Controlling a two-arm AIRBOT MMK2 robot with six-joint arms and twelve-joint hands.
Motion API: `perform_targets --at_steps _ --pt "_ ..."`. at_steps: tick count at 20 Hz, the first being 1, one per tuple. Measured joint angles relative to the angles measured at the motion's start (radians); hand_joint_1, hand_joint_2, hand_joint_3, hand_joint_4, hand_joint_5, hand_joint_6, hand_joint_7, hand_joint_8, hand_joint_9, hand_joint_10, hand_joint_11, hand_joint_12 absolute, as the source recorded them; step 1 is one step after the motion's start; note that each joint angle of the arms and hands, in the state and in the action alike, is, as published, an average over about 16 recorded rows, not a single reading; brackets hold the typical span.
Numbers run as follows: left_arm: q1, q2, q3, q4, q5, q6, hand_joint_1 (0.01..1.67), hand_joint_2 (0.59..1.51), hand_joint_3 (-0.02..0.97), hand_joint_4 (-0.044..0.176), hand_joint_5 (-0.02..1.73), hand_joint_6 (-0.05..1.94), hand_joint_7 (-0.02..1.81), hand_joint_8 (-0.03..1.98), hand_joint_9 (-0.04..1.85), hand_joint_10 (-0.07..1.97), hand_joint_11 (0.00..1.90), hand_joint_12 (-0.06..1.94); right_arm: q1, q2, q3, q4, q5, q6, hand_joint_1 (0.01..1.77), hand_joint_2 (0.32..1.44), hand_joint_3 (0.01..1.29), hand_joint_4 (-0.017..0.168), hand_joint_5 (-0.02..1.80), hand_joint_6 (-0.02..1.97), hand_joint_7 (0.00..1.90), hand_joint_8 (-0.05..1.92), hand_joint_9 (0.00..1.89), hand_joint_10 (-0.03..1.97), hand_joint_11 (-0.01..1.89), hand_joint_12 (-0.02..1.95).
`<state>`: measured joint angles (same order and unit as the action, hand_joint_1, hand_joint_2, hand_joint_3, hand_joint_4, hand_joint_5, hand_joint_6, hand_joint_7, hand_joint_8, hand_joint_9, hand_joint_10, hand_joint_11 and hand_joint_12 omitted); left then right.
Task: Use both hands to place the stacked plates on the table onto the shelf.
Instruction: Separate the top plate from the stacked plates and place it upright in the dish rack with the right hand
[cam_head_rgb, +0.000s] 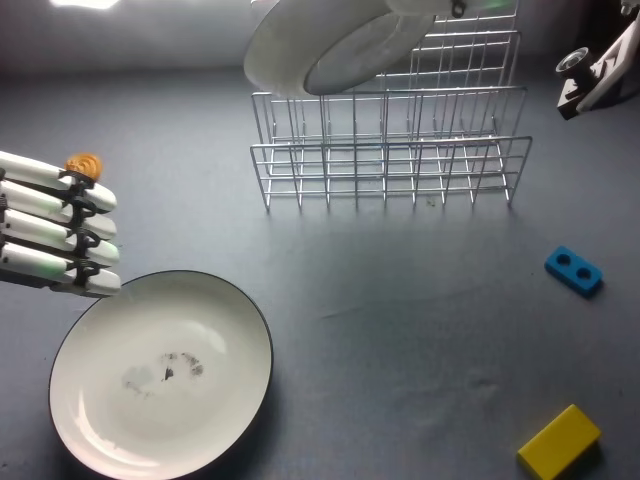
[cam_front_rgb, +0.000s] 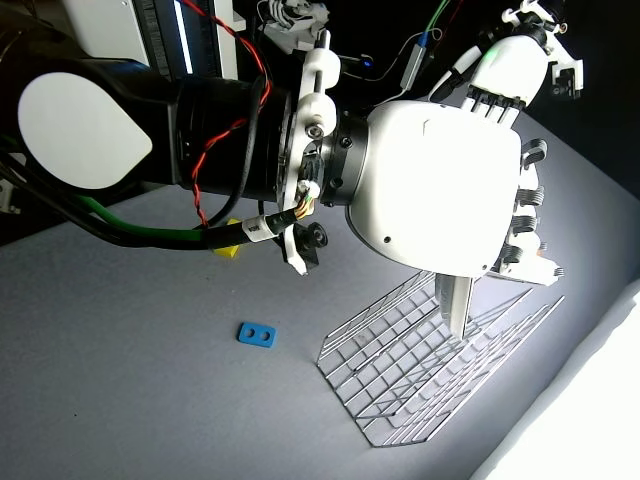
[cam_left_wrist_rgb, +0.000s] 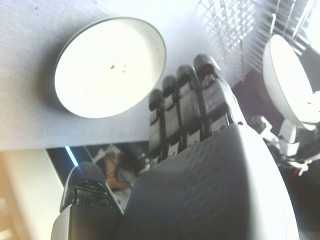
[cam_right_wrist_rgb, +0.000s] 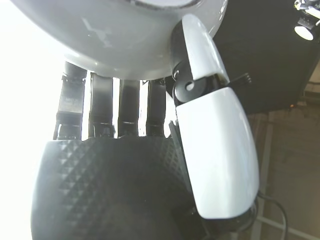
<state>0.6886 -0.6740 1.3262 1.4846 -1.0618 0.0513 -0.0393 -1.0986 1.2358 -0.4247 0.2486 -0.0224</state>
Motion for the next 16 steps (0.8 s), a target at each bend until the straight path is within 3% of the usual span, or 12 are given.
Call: perform_targets --at_steps 8,16 --pt "-0.004 -0.002 -0.008 0.005 -0.008 0.0 0.02 1.146 0.012 0.005 0.3 0.01 0.32 0.0 0.29 0.01 0.15 0.23 0.004 -0.042 0.048 0.063 -0.111 0.002 1.15 1.16 0.01 0.017 0.74 1.25 0.75 1.36 0.57 1.28 0.24 1.74" --pt "-0.003 -0.003 -0.01 0.012 0.017 0.0 0.02 1.146 0.012 0.006 0.28 0.01 0.3 0.0 0.28 0.01 0.15 0.23 -0.025 -0.095 0.109 0.088 -0.155 -0.001 1.15 1.17 0.01 0.014 0.73 1.26 0.75 1.36 0.56 1.29 0.25 1.74"
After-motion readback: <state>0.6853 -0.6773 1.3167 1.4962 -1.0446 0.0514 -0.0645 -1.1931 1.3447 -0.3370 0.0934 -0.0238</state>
